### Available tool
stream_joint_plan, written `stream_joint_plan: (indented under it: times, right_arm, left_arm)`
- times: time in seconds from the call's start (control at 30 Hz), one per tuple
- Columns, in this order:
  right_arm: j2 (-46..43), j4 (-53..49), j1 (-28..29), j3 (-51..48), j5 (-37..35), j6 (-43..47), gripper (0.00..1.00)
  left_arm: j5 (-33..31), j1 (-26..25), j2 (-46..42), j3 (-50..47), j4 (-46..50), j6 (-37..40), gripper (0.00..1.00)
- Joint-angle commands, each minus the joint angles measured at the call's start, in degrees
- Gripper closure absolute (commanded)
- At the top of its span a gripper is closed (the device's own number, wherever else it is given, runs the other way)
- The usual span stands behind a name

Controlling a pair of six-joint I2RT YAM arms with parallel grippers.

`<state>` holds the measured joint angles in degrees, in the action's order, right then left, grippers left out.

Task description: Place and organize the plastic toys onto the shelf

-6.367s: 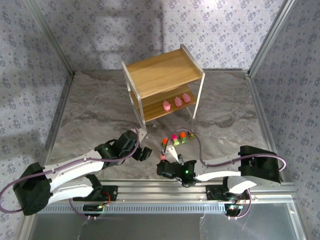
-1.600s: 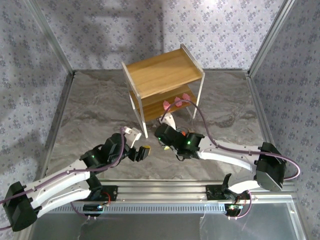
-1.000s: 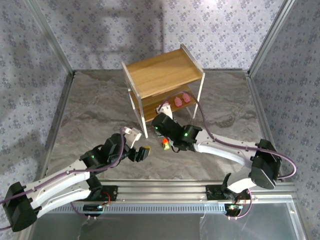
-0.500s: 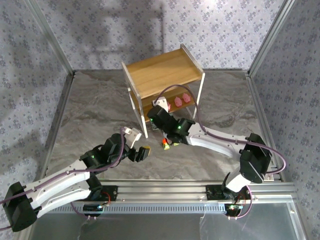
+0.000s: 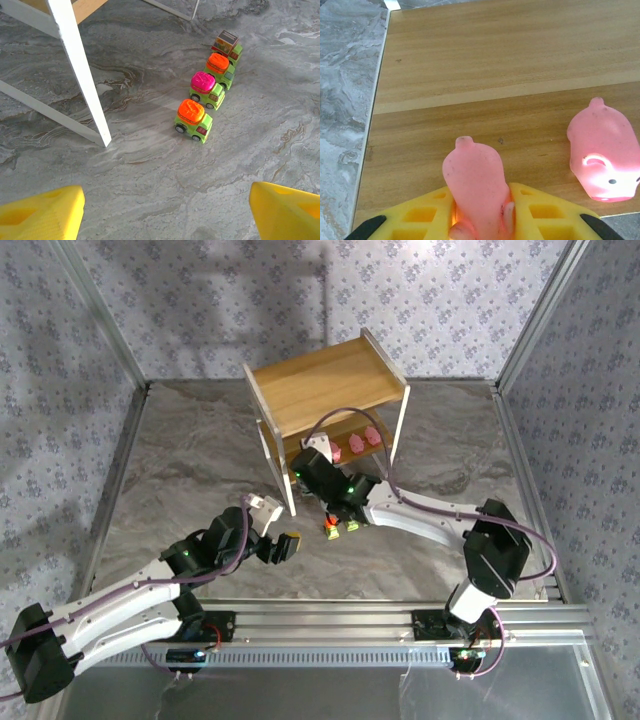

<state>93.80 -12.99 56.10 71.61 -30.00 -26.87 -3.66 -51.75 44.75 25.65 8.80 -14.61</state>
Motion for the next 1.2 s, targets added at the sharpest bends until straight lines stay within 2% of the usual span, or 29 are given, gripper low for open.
stream_joint_plan:
  times: [0.0,0.77,1.17]
  right_arm:
    - [0.8,1.0,-0.5,1.9,0.1,1.1,0.7]
    - [3.3,1.7,-1.9,3.1,0.6,1.1,0.69]
    - [3.3,1.9,-1.6,2.5,0.5,0.9,0.63]
  left_arm:
    - [0.8,0.3,0.3,-0.1,-1.9,0.0,0.14]
    - [0.6,0.3,0.7,0.0,-1.9,-0.1,0.14]
    - [0.4,0.3,0.7,0.2,-1.7,-0.1,0.14]
